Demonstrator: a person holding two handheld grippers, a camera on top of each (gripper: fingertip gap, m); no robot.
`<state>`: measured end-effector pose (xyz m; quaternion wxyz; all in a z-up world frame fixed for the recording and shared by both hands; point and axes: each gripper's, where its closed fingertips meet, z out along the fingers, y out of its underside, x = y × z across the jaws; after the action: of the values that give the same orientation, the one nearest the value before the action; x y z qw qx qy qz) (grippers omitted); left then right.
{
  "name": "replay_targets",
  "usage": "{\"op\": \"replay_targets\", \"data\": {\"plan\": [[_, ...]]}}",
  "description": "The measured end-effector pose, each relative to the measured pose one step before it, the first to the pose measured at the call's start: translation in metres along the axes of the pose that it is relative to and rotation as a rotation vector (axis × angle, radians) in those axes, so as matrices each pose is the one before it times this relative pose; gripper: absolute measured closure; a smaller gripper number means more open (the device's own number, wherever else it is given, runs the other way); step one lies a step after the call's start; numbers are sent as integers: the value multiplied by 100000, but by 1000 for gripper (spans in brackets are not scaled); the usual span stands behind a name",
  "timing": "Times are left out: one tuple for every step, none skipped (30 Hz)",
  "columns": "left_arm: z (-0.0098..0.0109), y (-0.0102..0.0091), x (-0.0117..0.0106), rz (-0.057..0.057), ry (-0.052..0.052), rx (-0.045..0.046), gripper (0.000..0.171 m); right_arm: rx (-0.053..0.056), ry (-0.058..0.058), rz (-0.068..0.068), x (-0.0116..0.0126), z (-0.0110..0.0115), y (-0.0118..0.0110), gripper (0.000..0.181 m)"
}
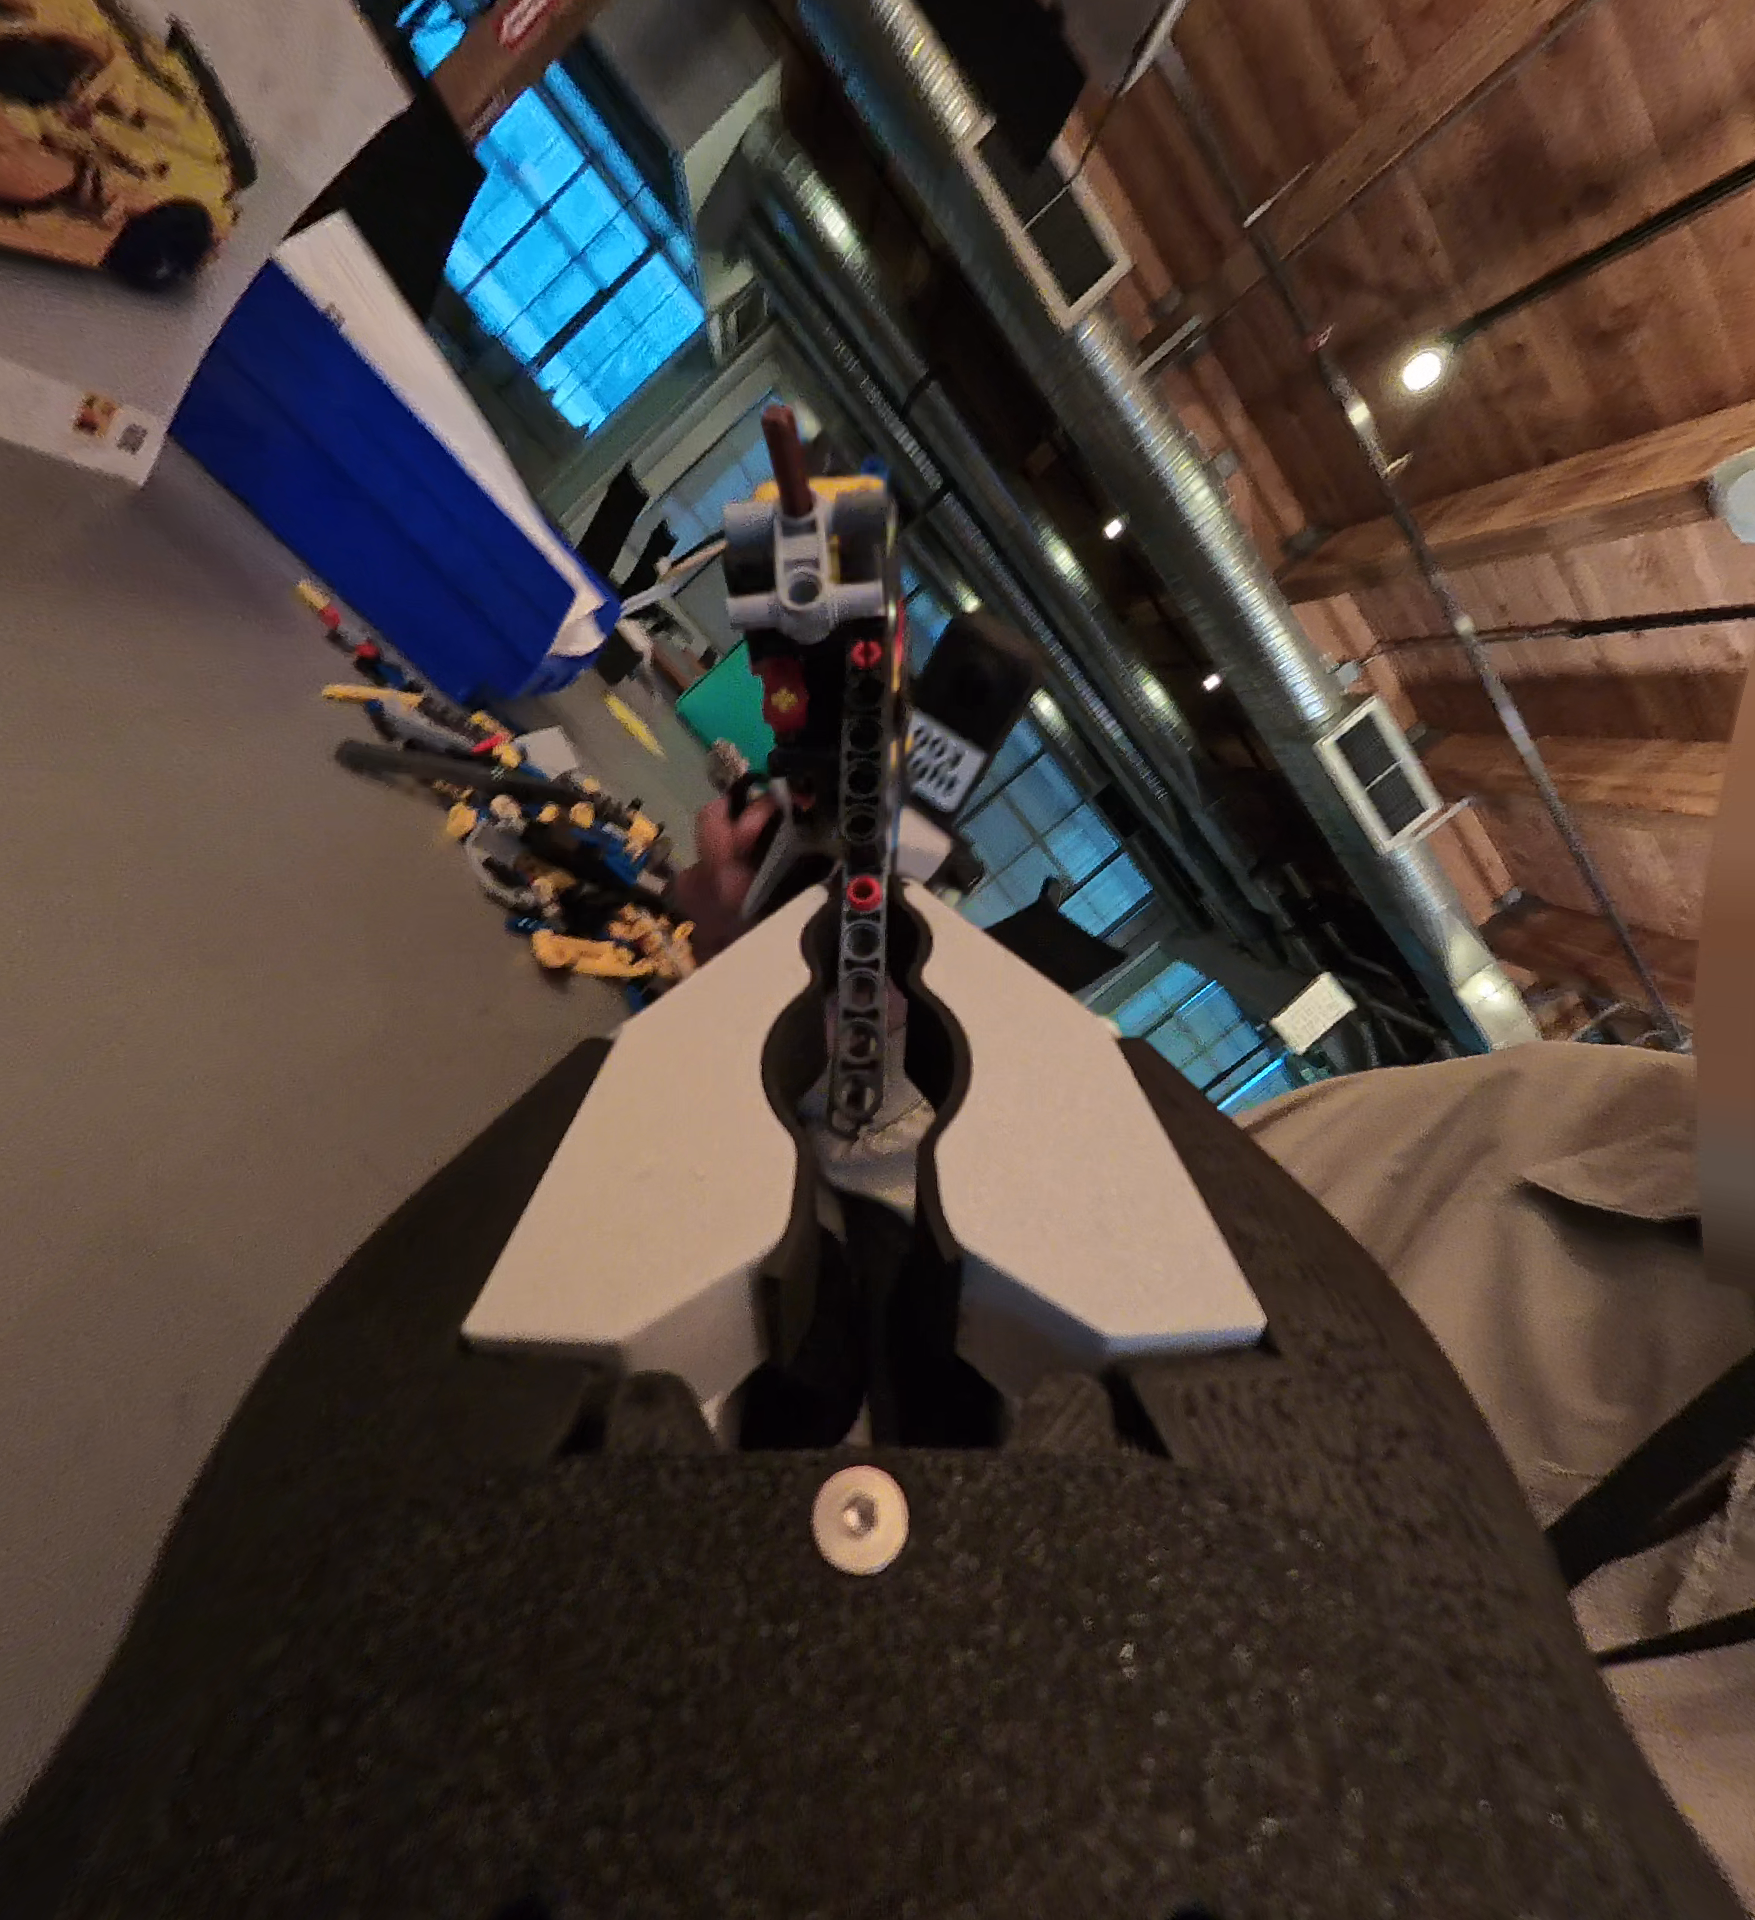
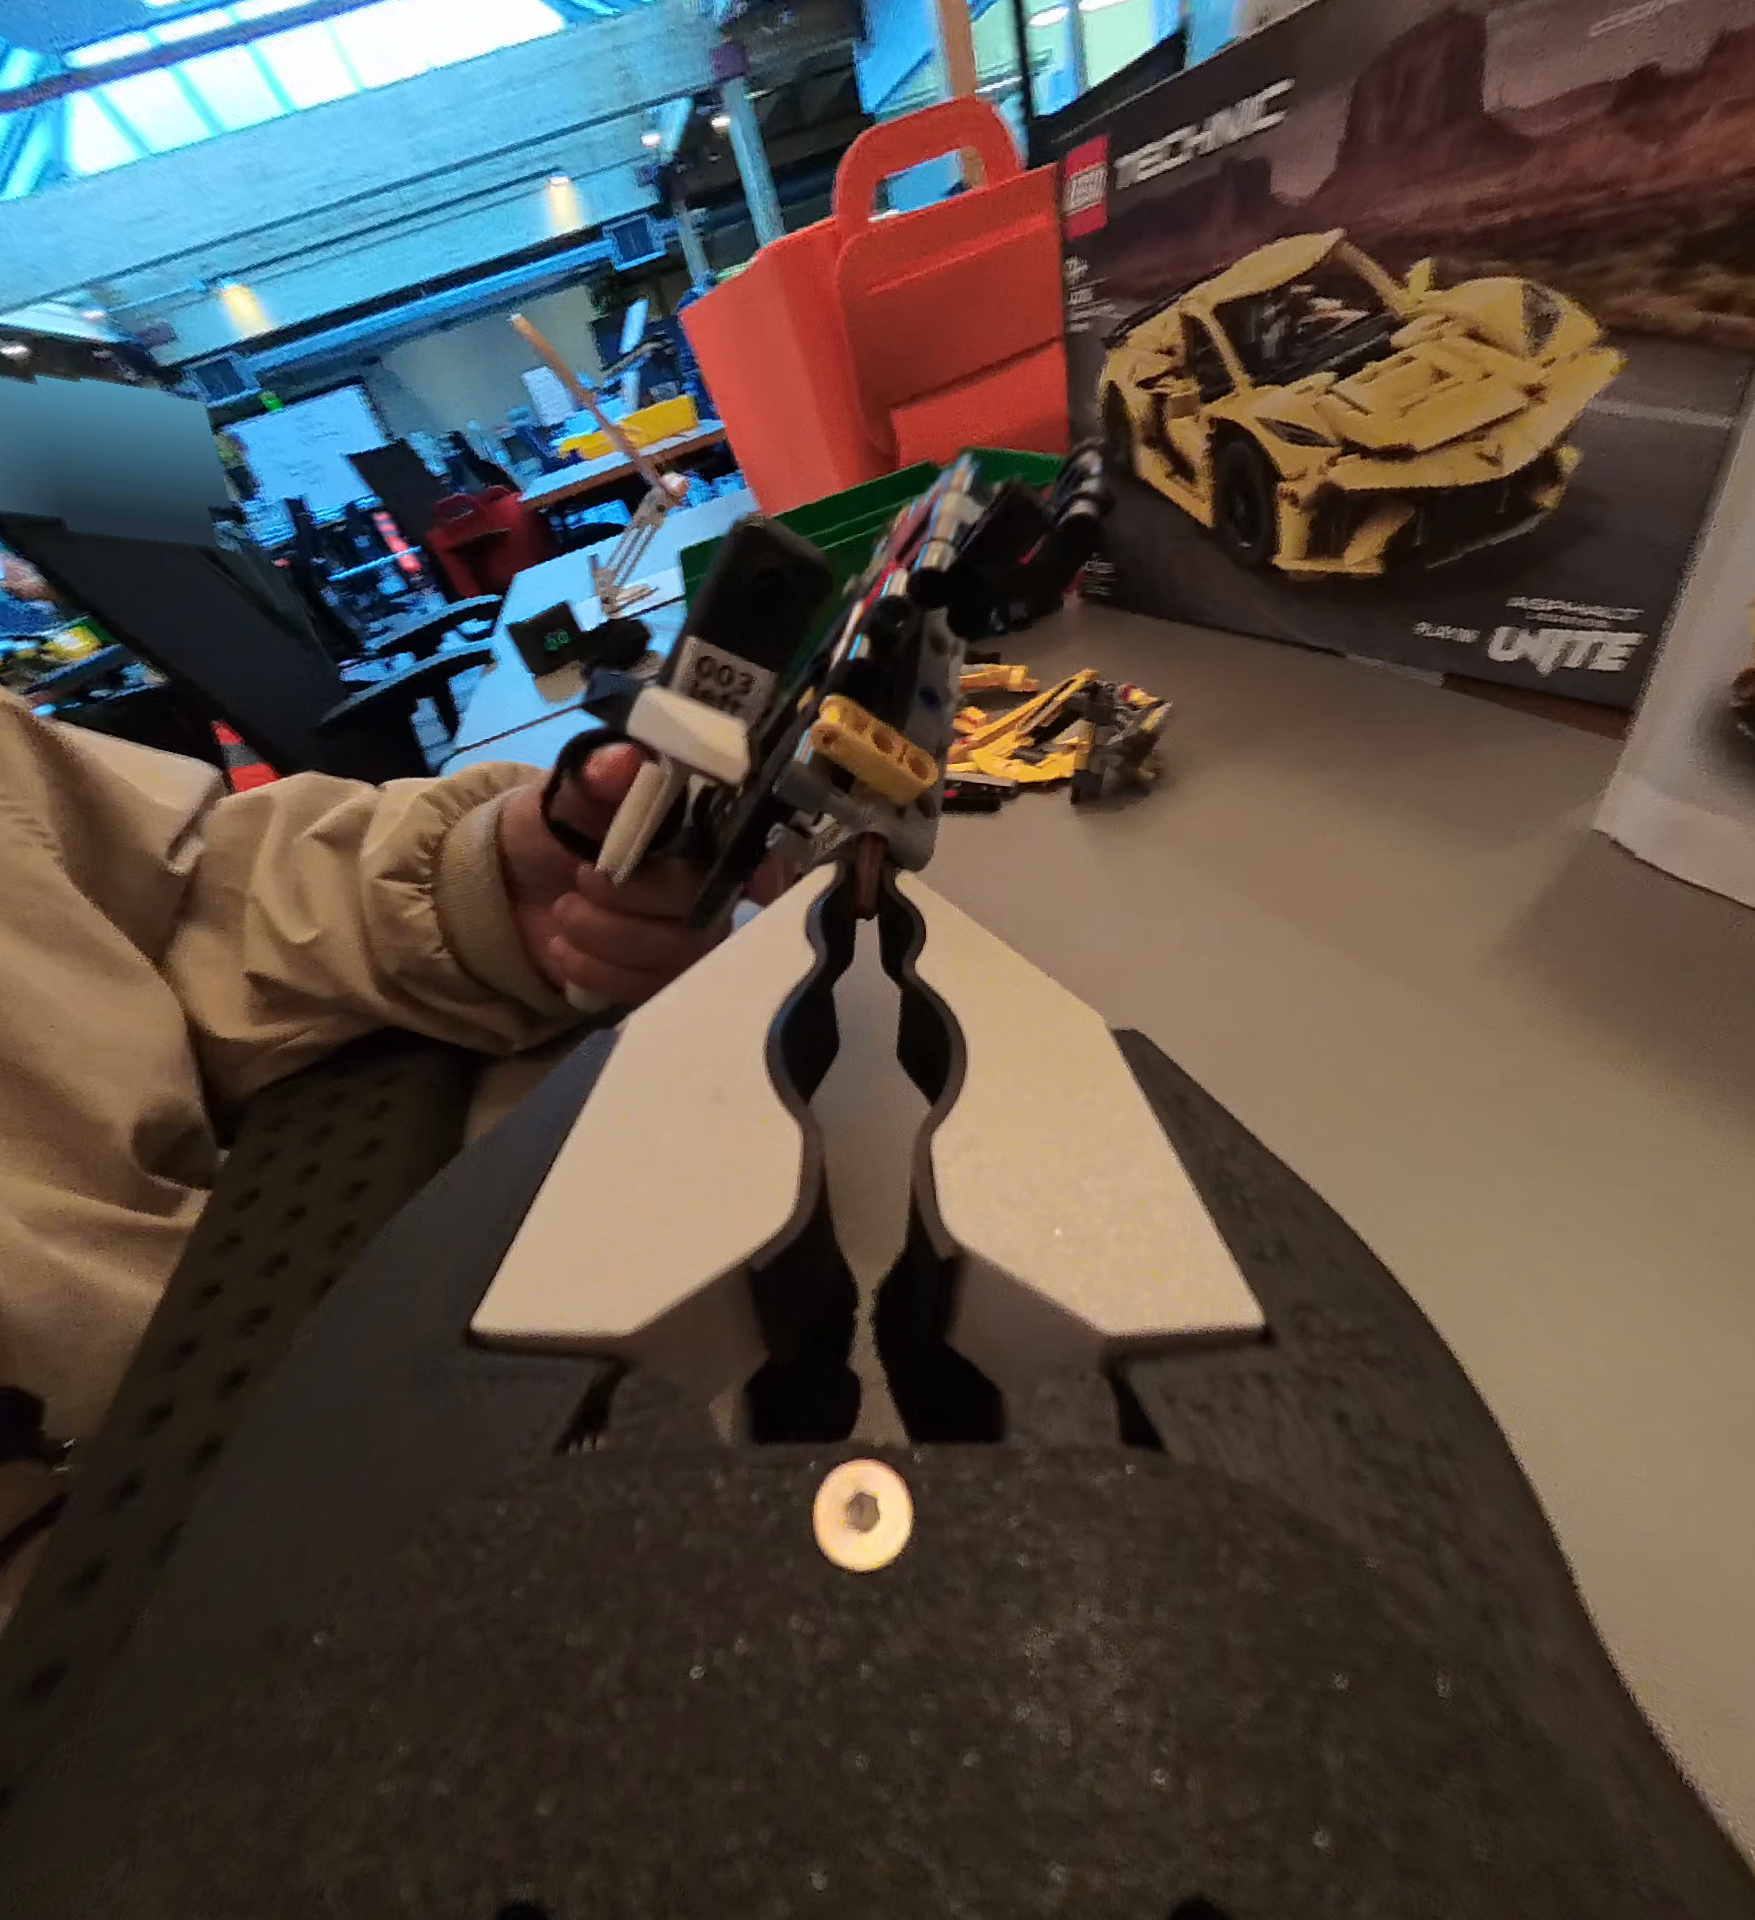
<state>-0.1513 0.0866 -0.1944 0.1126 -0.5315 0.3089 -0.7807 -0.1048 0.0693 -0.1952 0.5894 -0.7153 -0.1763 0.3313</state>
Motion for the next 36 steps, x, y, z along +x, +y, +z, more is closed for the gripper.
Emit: {"op": "replay_targets", "data": {"plan": [[74, 344, -859, 192, -4787, -2193, 165, -586, 4404, -1947, 609, -106, 4, 179], [-16, 161, -1061, 1071, -6662, -1032, 162, -2378, 5613, -4650, 588, -53, 214, 179], [-154, -66, -1164, 3500, -8409, -105, 156, -2323, 7965, -6394, 678, -77, 106, 179], [-234, -133, -1126, 5923, -9140, -194, 147, -2239, 8407, -7007, 626, -89, 65, 179], [-212, -63, -1011, 7503, -9283, -1102, 144, -1233, 6484, -7504, 295, -82, -80, 179], [-185, -134, -729, 8430, -8595, -512, 143, -1516, 5060, -7459, 54, -64, -101, 179], [-86, -242, -68, 8029, -5664, 847, 142, -1246, 5145, -8170, -13, -50, -197, 179], [66, -153, 696, 5889, -1376, 557, 143, -1271, 5772, -9647, 15, -21, -222, 179], [208, -60, 1293, 1859, 2619, 143, 143, -971, 5260, -10083, -65, -22, -273, 179], [324, -130, 1762, -3337, 6557, 923, 143, -839, 4768, -8709, -91, -31, -286, 179], [405, -261, 1869, -8300, 9130, 2269, 144, -479, 4016, -7794, -174, -28, -310, 179], [398, -408, 1499, -10903, 9082, 3847, 146, -577, 3284, -6709, -209, -5, -265, 179], [338, -353, 731, -10263, 5840, 4334, 147, -409, 2499, -5103, -230, 17, -259, 179], [214, -221, -143, -7982, 1348, 3910, 147, -186, 2596, -3353, -112, 31, -229, 179], [74, -200, -335, -5705, 405, 3761, 147, -697, 1784, -2491, -136, 84, -137, 179], [37, -104, -154, -3814, 1022, 2521, 148, -1425, 841, -1062, -160, 152, 5, 179], [43, -1, -149, -2653, 397, 1447, 148, -1557, 174, 47, -220, 197, 41, 179], [43, -51, -142, -2190, -1, 1857, 148, -1562, -684, 341, -350, 222, 28, 179], [50, -90, -75, -1988, 16, 1838, 148, -1189, -299, -394, -357, 192, -7, 179], [-41, -130, -321, -1037, -1915, 1425, 151, -848, 17, -1034, -336, 174, -52, 179], [-150, -305, -497, 544, -3139, 1893, 154, -515, 272, -133, -209, 131, -65, 179], [-109, -202, -186, 214, -718, 998, 157, 28, 23, 1398, -71, 90, -93, 179], [-31, -17, -24, -1595, 901, -235, 160, -431, -605, 1670, -9, 97, 45, 179], [-68, -40, -65, -2082, 866, 415, 163, -620, -949, 1833, -6, 79, 105, 179], [-82, -92, -110, -2037, 519, 1136, 163, -734, -644, 1838, -30, 50, 139, 179], [-88, -82, -77, -2216, 641, 1067, 163, -289, -345, -166, -118, 16, 78, 179], [-54, -70, 21, -2099, 987, 966, 163, 182, 905, -1230, 16, -19, 0, 179], [-37, -61, 26, -1309, 799, 931, 163, -165, 762, 451, 39, -27, -39, 179], [-23, -59, -63, -988, 191, 927, 163, -909, -258, 794, -109, 13, 15, 179], [-54, -79, -135, -1575, -85, 1090, 163, -365, -73, -1051, -112, 55, 38, 179], [-29, -30, -154, -2202, 279, 882, 164, 226, 489, -1108, -52, 38, 19, 179], [-90, -18, -176, -2227, 383, 440, 164, -533, -129, -335, -143, 29, 61, 179], [-137, 21, -216, -960, -203, -525, 164, -461, -571, -791, -222, 41, 55, 179], [-132, 88, -128, 1563, -647, -1829, 164, -125, -603, -271, -196, 59, 81, 179], [-93, 120, -5, 3723, -1097, -2547, 165, 643, -864, 510, -97, -12, -7, 179], [-54, 102, 91, 4404, -1275, -2474, 165, 622, -1392, 1601, -28, -41, -33, 179]]}}
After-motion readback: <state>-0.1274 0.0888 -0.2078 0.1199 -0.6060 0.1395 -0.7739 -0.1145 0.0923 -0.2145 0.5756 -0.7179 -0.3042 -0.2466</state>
